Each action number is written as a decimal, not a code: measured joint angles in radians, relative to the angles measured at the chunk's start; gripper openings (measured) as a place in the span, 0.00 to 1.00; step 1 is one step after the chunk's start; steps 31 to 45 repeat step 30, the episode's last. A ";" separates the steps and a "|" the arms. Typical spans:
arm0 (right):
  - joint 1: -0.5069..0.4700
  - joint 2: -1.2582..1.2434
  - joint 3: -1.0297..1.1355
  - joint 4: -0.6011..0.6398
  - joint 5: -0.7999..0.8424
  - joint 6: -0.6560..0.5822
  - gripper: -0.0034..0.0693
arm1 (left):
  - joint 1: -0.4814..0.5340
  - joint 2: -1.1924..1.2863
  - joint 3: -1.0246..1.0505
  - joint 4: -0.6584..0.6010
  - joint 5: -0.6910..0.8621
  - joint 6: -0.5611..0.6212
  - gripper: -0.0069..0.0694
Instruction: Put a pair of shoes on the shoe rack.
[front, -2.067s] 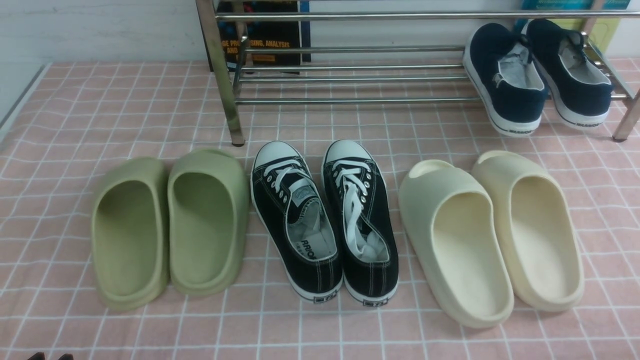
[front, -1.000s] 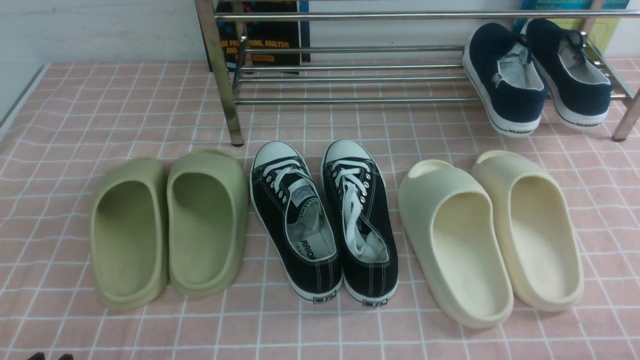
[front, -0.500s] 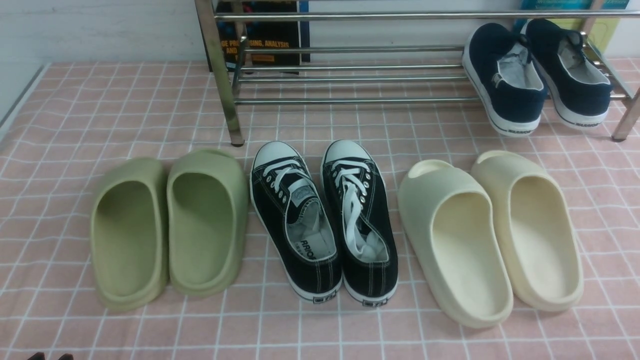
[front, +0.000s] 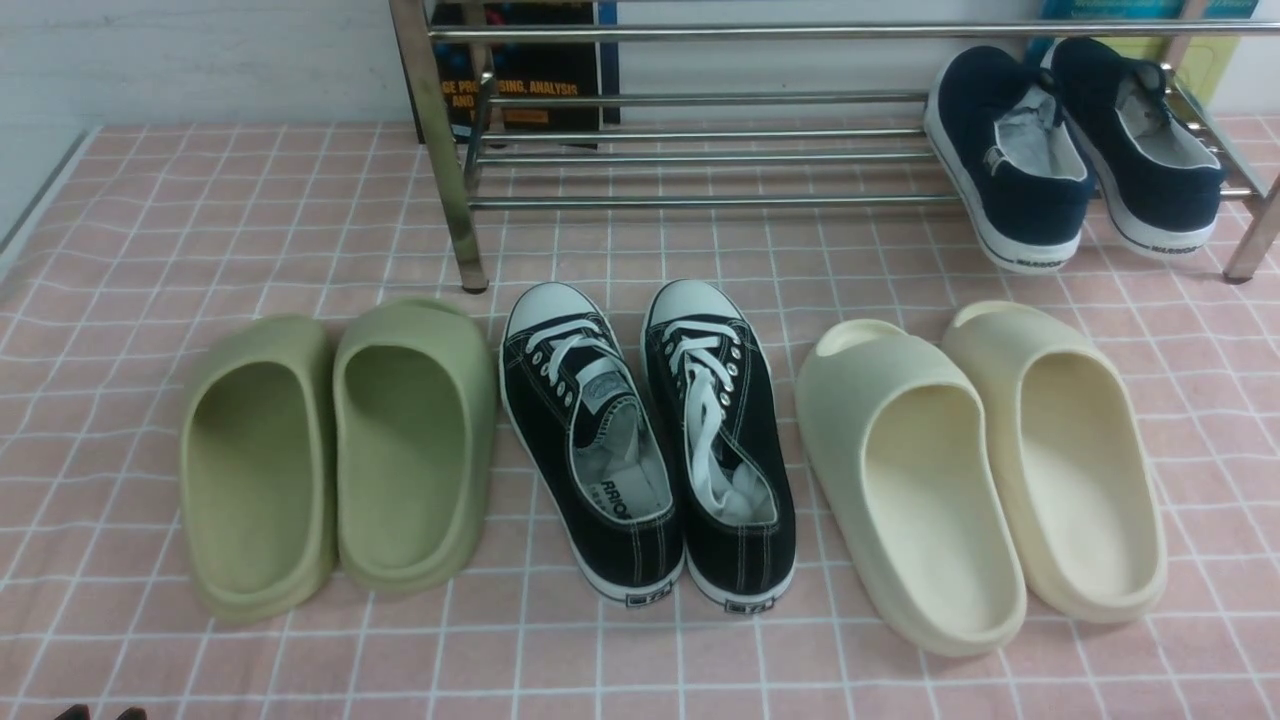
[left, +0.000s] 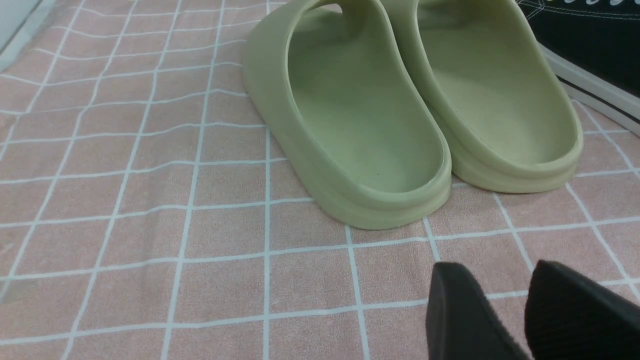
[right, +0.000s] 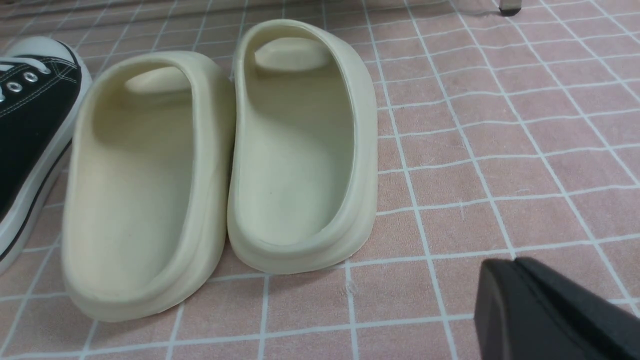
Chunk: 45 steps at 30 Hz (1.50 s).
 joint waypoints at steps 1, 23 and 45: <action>0.000 0.000 0.000 0.000 0.000 0.000 0.05 | 0.000 0.000 0.000 0.000 0.000 0.000 0.40; 0.000 0.000 0.000 0.000 0.000 0.000 0.09 | 0.000 0.000 0.000 0.000 0.000 0.000 0.40; 0.000 0.000 0.000 0.000 0.000 0.000 0.10 | 0.000 0.000 0.000 0.000 0.000 0.000 0.40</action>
